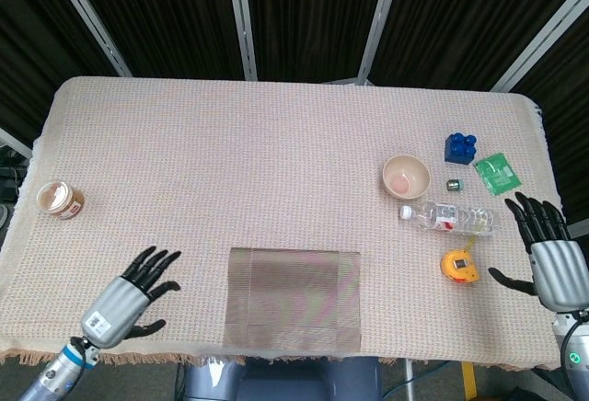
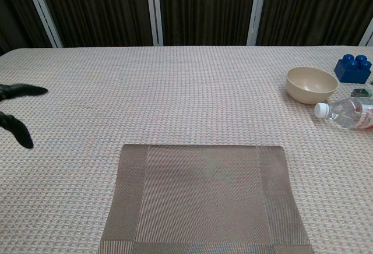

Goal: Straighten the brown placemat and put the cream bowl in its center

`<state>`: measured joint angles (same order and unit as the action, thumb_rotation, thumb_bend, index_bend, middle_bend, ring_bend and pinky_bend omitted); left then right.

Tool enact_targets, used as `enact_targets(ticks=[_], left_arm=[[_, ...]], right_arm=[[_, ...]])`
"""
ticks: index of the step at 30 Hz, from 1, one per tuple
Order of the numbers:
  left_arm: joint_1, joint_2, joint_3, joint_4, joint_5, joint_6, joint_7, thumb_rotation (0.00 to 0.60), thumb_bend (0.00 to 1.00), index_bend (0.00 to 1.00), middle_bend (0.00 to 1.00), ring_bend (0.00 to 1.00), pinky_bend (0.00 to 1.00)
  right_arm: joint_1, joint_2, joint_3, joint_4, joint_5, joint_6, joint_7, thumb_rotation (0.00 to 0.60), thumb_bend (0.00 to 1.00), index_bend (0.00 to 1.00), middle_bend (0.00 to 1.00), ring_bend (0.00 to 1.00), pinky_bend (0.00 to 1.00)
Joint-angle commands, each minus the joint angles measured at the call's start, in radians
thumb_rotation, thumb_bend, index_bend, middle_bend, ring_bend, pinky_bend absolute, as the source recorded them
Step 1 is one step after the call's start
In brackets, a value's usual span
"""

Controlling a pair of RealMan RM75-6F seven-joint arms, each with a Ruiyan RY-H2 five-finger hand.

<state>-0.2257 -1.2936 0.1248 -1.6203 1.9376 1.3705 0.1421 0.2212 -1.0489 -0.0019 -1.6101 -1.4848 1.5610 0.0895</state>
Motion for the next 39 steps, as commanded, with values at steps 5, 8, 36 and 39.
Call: enact_targets(ticks=[5, 8, 36, 39], left_arm=[[-0.026, -0.127, 0.065, 0.119, 0.057, -0.087, 0.043, 0.6, 0.23, 0.4, 0.0, 0.0, 0.0], [-0.029, -0.16, 0.085, 0.17, 0.077, -0.1, 0.052, 0.6, 0.26, 0.4, 0.0, 0.0, 0.0], [-0.094, -0.391, 0.101, 0.391, 0.09, -0.136, 0.051, 0.6, 0.37, 0.39, 0.0, 0.0, 0.0], [-0.1, -0.409, 0.107, 0.405, 0.089, -0.143, 0.047, 0.6, 0.39, 0.39, 0.0, 0.0, 0.0]], right_arm=[[-0.067, -0.016, -0.008, -0.014, -0.058, 0.085, -0.031, 0.6, 0.0, 0.0, 0.0, 0.0, 0.0], [-0.069, -0.02, -0.003, -0.009, -0.061, 0.077, -0.026, 0.6, 0.0, 0.0, 0.0, 0.0, 0.0], [-0.087, -0.032, 0.034, 0.01, -0.092, 0.045, -0.002, 0.6, 0.0, 0.0, 0.0, 0.0, 0.0], [-0.089, -0.032, 0.038, 0.01, -0.092, 0.046, -0.003, 0.6, 0.0, 0.0, 0.0, 0.0, 0.0]])
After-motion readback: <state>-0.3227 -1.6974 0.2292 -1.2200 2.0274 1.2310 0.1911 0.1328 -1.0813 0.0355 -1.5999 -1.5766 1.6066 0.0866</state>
